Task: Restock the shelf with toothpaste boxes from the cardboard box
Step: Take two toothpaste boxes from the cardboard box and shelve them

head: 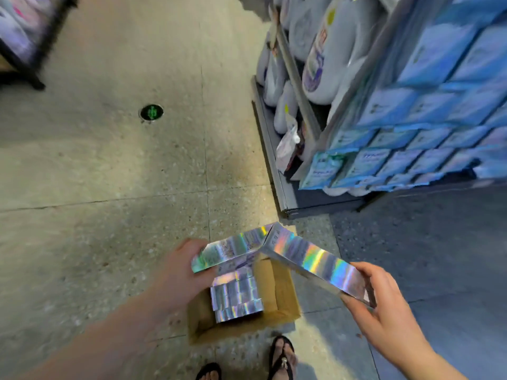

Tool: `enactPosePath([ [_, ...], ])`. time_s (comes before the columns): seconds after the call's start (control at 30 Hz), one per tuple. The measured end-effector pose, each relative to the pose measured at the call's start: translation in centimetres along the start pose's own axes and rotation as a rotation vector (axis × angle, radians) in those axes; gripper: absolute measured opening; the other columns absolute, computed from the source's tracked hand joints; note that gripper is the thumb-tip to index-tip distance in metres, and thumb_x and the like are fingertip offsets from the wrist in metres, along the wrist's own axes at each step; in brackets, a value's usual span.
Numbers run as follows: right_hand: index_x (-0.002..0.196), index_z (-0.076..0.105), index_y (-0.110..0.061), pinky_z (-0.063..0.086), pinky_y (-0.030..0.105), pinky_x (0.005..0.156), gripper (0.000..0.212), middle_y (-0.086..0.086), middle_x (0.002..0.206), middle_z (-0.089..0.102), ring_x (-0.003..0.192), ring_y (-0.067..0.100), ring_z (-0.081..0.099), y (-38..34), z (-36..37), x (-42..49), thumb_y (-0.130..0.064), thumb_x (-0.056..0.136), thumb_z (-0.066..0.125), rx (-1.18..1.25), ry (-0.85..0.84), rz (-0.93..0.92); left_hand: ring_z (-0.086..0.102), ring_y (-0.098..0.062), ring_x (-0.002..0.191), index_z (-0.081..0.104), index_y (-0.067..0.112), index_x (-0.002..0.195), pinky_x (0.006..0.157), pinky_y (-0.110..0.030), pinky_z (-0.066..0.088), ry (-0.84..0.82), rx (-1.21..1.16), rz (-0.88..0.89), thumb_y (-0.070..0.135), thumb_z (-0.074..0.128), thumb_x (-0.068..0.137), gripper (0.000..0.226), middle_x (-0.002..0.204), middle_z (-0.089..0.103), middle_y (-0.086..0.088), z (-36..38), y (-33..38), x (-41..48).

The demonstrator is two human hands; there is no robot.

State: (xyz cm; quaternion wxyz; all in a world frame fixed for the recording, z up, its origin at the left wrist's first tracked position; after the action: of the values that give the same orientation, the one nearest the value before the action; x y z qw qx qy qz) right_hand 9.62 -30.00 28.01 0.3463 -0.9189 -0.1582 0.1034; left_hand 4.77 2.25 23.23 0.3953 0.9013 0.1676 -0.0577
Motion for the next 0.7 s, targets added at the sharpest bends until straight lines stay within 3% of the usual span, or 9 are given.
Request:
enactPosePath([
  [0.13, 0.103, 0.033, -0.067, 0.032, 0.002, 0.083, 0.055, -0.034, 0.116, 0.043, 0.104, -0.007, 0.042, -4.8, -7.6, -3.3, -0.033, 0.071, 0.064, -0.035, 0.130, -0.008, 0.053, -0.015, 0.092, 0.058, 0.014, 0.111, 0.077, -0.025, 0.036, -0.026, -0.005, 0.150, 0.061, 0.042, 0.051, 0.078, 0.094, 0.049, 0.008, -5.1, 8.0, -1.4],
  [0.27, 0.101, 0.038, -0.057, 0.033, 0.011, 0.080, 0.038, -0.032, 0.111, 0.048, 0.097, -0.007, 0.042, -8.9, -14.5, -7.2, -0.050, 0.066, 0.051, -0.070, 0.273, 0.032, 0.053, -0.017, 0.094, 0.057, 0.019, 0.109, 0.074, -0.022, 0.034, -0.060, -0.030, 0.258, 0.058, 0.054, 0.054, 0.068, 0.096, 0.050, 0.007, -8.4, 16.1, -2.8],
  [0.4, 0.098, 0.037, -0.051, 0.036, 0.017, 0.079, 0.034, -0.029, 0.107, 0.048, 0.099, -0.001, 0.044, -11.6, -20.5, -11.5, -0.054, 0.065, 0.046, -0.076, 0.415, 0.091, 0.054, -0.015, 0.084, 0.052, 0.033, 0.090, 0.062, -0.017, 0.034, -0.132, -0.032, 0.391, 0.059, 0.055, 0.049, 0.049, 0.090, 0.055, 0.006, -9.8, 23.4, -4.4],
  [0.5, 0.095, 0.038, -0.050, 0.038, 0.018, 0.081, 0.028, -0.028, 0.104, 0.049, 0.100, 0.002, 0.045, -12.6, -24.4, -15.2, -0.047, 0.070, 0.051, -0.069, 0.513, 0.136, 0.057, -0.017, 0.081, 0.057, 0.030, 0.093, 0.065, -0.029, 0.043, -0.174, -0.049, 0.447, 0.057, 0.064, 0.051, 0.050, 0.093, 0.060, 0.003, -9.3, 29.0, -6.0],
  [0.57, 0.099, 0.041, -0.045, 0.039, 0.021, 0.083, 0.030, -0.024, 0.103, 0.052, 0.101, 0.004, 0.048, -12.5, -26.9, -17.9, -0.050, 0.070, 0.050, -0.077, 0.574, 0.169, 0.057, -0.021, 0.082, 0.060, 0.020, 0.095, 0.070, -0.033, 0.044, -0.198, -0.048, 0.494, 0.042, 0.074, 0.061, 0.043, 0.092, 0.061, 0.002, -8.5, 32.9, -7.7],
  [0.7, 0.101, 0.044, -0.037, 0.037, 0.021, 0.084, 0.032, -0.028, 0.099, 0.049, 0.100, 0.007, 0.050, -10.4, -31.7, -23.7, -0.045, 0.072, 0.053, -0.112, 0.680, 0.240, 0.060, -0.019, 0.078, 0.055, 0.030, 0.073, 0.068, -0.033, 0.048, -0.346, -0.050, 0.607, 0.051, 0.060, 0.048, 0.033, 0.084, 0.064, 0.004, -5.6, 40.0, -11.2],
])
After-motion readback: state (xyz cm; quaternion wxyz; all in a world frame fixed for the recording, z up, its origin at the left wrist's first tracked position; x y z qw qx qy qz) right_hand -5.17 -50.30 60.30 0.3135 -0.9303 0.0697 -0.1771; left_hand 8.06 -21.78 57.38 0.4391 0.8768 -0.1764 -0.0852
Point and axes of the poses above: each hand's wrist, its own x-axis towards the middle knuckle, its own z-axis out of the palm, y = z × x, the point moved 3 cm from there along x, towards the middle knuckle
